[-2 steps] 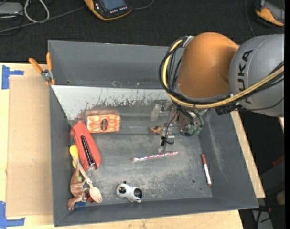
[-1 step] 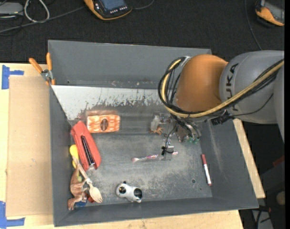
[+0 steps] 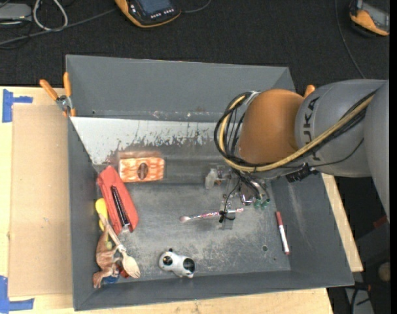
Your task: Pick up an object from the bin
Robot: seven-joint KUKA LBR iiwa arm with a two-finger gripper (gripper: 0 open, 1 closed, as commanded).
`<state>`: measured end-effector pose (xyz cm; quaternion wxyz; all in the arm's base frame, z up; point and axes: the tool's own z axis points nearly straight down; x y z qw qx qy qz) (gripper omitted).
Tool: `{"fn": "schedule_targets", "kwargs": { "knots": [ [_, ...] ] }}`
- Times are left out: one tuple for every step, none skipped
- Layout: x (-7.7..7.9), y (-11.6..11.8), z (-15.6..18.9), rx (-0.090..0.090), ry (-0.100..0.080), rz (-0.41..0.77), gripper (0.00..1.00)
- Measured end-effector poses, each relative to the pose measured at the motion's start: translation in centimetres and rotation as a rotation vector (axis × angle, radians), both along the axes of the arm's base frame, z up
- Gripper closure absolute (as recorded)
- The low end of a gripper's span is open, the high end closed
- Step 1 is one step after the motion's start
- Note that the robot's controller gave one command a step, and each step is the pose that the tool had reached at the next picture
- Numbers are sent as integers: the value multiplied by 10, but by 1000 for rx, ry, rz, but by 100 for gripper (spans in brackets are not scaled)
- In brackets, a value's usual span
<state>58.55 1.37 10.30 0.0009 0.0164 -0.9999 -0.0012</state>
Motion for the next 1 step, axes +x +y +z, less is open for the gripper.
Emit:
{"fn": "schedule_targets", "kwargs": {
  "knots": [
    [-14,-15,-3,-3,5,-80,0]
  ]
}}
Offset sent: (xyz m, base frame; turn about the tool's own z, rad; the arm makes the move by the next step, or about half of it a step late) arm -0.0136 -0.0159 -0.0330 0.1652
